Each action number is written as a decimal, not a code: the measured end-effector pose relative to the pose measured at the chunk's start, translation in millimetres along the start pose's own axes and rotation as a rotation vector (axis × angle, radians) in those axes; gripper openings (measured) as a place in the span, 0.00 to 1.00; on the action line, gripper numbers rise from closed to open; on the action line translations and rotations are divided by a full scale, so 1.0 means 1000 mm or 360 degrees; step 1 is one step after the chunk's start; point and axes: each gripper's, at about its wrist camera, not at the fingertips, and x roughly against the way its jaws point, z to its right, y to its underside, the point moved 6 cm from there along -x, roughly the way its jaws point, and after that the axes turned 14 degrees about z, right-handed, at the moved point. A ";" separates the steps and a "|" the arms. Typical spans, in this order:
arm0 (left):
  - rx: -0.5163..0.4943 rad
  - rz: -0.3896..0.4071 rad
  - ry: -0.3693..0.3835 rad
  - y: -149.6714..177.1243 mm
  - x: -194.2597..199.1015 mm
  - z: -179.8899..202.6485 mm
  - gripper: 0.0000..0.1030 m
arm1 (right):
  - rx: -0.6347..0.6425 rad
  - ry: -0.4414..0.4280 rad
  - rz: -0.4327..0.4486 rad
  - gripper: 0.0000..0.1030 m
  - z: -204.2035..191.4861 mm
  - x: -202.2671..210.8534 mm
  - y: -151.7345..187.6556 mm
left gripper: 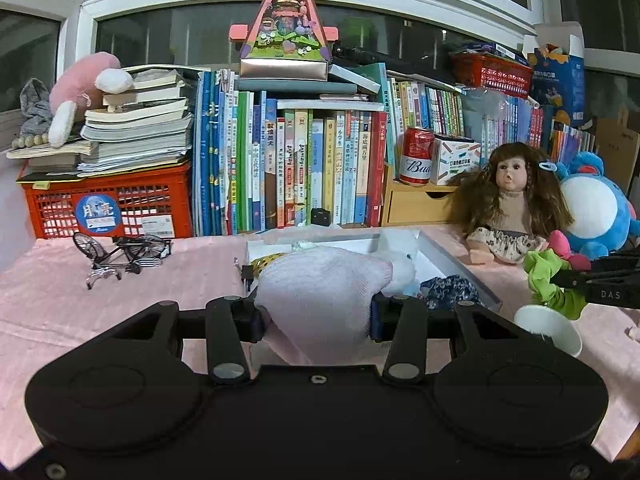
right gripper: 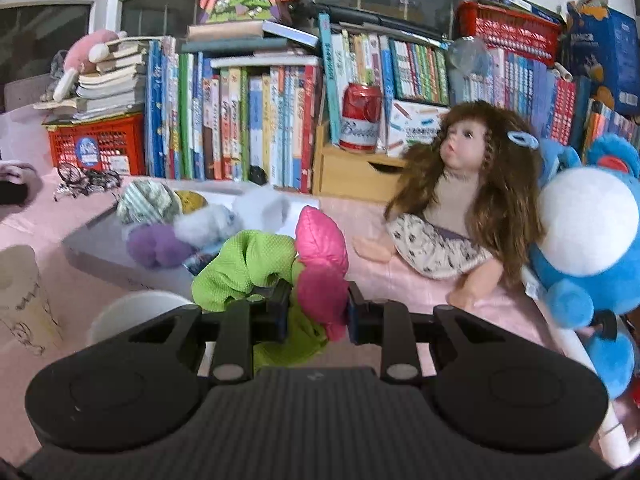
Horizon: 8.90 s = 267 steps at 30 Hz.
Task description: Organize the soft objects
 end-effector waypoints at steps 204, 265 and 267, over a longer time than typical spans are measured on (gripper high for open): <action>0.0012 -0.0218 -0.0338 0.155 0.075 0.004 0.97 | 0.0044 0.0092 0.0013 1.00 -0.135 0.076 0.104; -0.0004 -0.0254 -0.0329 0.155 0.072 0.003 1.00 | -0.0092 0.0053 -0.0072 1.00 -0.128 0.069 0.107; -0.0004 -0.0254 -0.0329 0.155 0.073 0.003 1.00 | -0.0091 0.0054 -0.0072 1.00 -0.128 0.069 0.107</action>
